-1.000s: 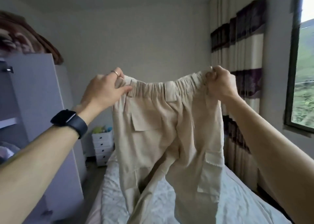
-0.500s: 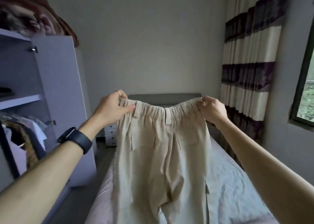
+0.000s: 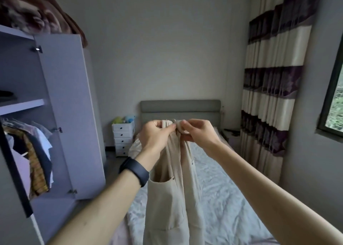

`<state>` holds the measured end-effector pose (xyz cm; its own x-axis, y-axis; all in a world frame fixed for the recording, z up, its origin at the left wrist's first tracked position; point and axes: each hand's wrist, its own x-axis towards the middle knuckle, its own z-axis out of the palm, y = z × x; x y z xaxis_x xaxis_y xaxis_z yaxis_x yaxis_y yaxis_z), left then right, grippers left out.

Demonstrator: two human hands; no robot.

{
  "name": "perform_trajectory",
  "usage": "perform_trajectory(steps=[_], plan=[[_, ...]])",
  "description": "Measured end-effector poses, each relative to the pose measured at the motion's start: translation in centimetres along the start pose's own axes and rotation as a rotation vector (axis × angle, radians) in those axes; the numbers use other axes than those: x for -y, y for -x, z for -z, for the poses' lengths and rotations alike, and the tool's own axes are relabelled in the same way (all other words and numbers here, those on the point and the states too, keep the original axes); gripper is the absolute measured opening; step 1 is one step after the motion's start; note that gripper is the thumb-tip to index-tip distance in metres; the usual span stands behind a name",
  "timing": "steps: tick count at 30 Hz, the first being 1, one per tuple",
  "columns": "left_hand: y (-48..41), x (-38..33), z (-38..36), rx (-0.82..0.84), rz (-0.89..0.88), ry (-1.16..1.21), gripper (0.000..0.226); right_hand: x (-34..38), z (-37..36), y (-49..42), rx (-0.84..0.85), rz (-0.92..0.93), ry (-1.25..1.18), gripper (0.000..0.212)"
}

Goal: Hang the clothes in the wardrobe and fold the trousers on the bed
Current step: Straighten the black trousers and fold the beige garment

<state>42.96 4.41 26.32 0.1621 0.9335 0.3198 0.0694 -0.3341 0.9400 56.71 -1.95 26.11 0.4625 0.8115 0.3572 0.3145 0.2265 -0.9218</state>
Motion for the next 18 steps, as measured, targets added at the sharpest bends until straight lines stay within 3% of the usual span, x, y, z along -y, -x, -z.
perform_trajectory(steps=[3, 8, 13, 16, 18], plan=[[0.7, 1.0, -0.5, 0.128, 0.152, 0.178, 0.012, -1.1, -0.8, 1.0, 0.090, -0.053, 0.048, 0.048], [1.4, 1.9, -0.5, 0.354, 0.331, 0.472, 0.036, -3.4, -0.4, 1.6, 0.075, 0.018, -0.078, 0.017], [0.8, 2.2, 0.5, 0.455, 0.328, 0.417, 0.044, -4.7, -1.6, 1.3, 0.037, 0.096, 0.081, 0.031], [0.7, 2.2, 1.3, 0.583, 0.249, 0.288, 0.039, -4.8, -1.8, 0.6, -0.090, 0.098, 0.197, 0.018], [0.2, 2.0, 2.4, 0.618, 0.088, 0.097, 0.030, -5.3, -1.1, 0.1, -0.174, 0.055, 0.167, 0.012]])
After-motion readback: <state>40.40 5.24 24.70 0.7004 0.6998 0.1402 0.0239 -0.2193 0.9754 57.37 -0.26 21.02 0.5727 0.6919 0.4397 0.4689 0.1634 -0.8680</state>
